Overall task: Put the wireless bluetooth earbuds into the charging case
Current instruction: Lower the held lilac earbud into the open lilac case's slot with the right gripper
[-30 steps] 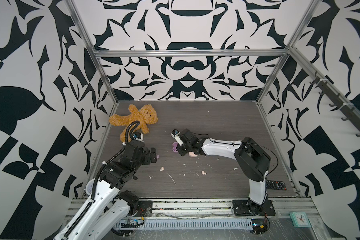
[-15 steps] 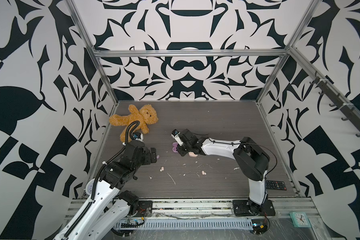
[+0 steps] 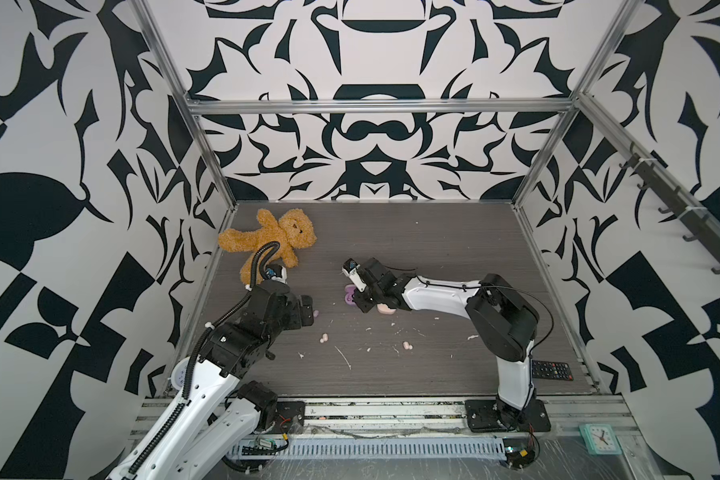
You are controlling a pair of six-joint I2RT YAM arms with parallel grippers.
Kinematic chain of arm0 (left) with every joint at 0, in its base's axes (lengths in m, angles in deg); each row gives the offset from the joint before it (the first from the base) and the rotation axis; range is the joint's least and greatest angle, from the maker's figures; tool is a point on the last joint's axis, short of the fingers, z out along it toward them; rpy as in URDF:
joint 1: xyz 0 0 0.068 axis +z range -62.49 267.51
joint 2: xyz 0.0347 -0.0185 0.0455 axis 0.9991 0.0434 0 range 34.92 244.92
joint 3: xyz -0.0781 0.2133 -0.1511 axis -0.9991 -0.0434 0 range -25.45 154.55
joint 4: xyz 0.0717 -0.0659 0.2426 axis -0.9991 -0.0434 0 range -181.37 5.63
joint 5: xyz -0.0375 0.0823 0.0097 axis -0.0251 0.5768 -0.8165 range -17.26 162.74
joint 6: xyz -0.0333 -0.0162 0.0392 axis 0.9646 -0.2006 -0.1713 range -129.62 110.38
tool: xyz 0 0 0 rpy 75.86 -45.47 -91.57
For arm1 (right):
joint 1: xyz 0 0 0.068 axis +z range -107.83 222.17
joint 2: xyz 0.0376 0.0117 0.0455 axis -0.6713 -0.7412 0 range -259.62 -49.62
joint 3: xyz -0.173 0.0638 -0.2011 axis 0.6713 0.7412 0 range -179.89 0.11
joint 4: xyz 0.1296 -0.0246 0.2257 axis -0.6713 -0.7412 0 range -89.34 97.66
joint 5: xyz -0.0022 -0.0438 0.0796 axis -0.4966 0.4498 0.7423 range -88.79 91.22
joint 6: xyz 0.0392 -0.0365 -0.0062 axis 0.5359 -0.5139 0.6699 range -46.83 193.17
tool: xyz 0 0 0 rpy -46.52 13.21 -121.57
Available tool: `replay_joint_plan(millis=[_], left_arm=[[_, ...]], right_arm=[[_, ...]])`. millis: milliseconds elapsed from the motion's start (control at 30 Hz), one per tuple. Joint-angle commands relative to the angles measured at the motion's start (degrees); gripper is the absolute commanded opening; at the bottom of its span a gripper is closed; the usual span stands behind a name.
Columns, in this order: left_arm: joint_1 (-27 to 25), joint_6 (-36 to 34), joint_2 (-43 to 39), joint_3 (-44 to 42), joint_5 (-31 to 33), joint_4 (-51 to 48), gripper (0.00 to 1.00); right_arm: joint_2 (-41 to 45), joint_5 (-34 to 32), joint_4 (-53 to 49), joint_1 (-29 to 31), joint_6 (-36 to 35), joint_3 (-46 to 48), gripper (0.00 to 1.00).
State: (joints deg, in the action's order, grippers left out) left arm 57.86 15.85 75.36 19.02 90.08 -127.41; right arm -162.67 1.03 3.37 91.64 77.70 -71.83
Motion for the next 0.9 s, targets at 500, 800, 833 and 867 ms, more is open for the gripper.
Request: replay_joint_plan(millis=[500,800,833,867], left_arm=[[-0.08,-0.25,0.08,-1.11,-0.64,0.34,0.99],[-0.07,-0.25,0.09,-1.22,-0.68,0.37,0.99],[-0.09,-0.22,0.15,-1.18,-0.67,0.40,0.99],[-0.14,-0.25,0.12,-1.18,-0.71,0.39,0.99]], right_arm=[[0.77,-0.21,1.70,-0.16,1.56,0.65,0.00],[1.78,-1.23,2.34,-0.16,2.05,1.60,0.05],[1.87,-1.31,2.30,-0.13,2.10,1.50,0.06],[1.87,-1.32,2.32,-0.12,2.14,1.56,0.06]])
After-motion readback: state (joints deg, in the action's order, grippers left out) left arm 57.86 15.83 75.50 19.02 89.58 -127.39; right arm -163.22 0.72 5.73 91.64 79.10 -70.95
